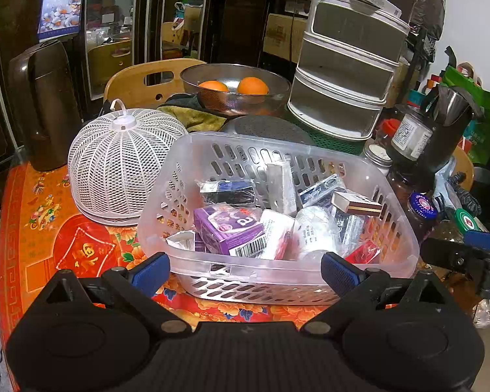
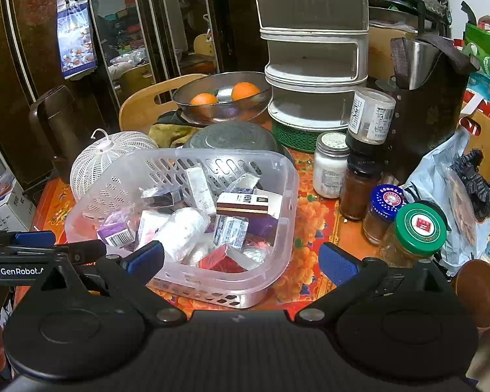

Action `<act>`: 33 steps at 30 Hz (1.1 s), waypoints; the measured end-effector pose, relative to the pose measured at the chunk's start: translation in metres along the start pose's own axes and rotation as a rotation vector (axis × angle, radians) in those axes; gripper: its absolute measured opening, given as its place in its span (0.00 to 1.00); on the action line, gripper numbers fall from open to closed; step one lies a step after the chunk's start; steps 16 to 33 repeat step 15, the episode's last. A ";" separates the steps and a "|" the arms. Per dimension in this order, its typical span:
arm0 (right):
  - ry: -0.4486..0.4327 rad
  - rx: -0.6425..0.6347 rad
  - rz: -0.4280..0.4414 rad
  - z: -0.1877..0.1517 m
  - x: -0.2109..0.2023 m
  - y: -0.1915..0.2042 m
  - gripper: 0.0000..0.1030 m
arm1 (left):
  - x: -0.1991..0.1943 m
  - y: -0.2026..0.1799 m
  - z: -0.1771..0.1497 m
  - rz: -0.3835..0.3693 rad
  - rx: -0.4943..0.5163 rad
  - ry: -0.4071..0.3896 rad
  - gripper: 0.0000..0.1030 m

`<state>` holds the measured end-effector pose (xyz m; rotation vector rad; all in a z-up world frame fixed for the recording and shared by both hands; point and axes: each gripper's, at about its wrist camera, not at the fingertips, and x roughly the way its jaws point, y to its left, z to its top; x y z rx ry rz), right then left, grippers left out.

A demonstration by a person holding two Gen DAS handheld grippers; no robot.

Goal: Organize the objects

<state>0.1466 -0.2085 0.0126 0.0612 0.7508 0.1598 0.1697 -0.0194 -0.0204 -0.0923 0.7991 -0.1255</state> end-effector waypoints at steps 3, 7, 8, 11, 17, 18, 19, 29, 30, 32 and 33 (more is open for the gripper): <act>0.000 -0.001 -0.001 0.000 0.000 0.000 1.00 | 0.000 0.000 0.000 0.000 0.000 -0.001 0.97; 0.000 0.000 0.000 0.000 0.000 0.000 1.00 | 0.000 0.000 0.000 0.000 0.000 -0.001 0.97; 0.000 0.000 0.000 0.000 0.000 0.000 1.00 | 0.000 -0.001 0.000 -0.004 0.003 -0.001 0.97; -0.001 0.000 -0.001 0.000 0.000 0.000 1.00 | -0.001 -0.001 0.000 -0.010 0.006 -0.011 0.97; -0.006 0.005 0.001 0.000 -0.001 0.000 1.00 | -0.004 -0.003 0.002 -0.009 0.010 -0.029 0.97; -0.006 0.005 0.001 0.000 -0.001 0.000 1.00 | -0.004 -0.003 0.002 -0.009 0.010 -0.029 0.97; -0.006 0.005 0.001 0.000 -0.001 0.000 1.00 | -0.004 -0.003 0.002 -0.009 0.010 -0.029 0.97; -0.006 0.005 0.001 0.000 -0.001 0.000 1.00 | -0.004 -0.003 0.002 -0.009 0.010 -0.029 0.97; -0.006 0.005 0.001 0.000 -0.001 0.000 1.00 | -0.004 -0.003 0.002 -0.009 0.010 -0.029 0.97; -0.006 0.005 0.001 0.000 -0.001 0.000 1.00 | -0.004 -0.003 0.002 -0.009 0.010 -0.029 0.97; -0.006 0.005 0.001 0.000 -0.001 0.000 1.00 | -0.004 -0.003 0.002 -0.009 0.010 -0.029 0.97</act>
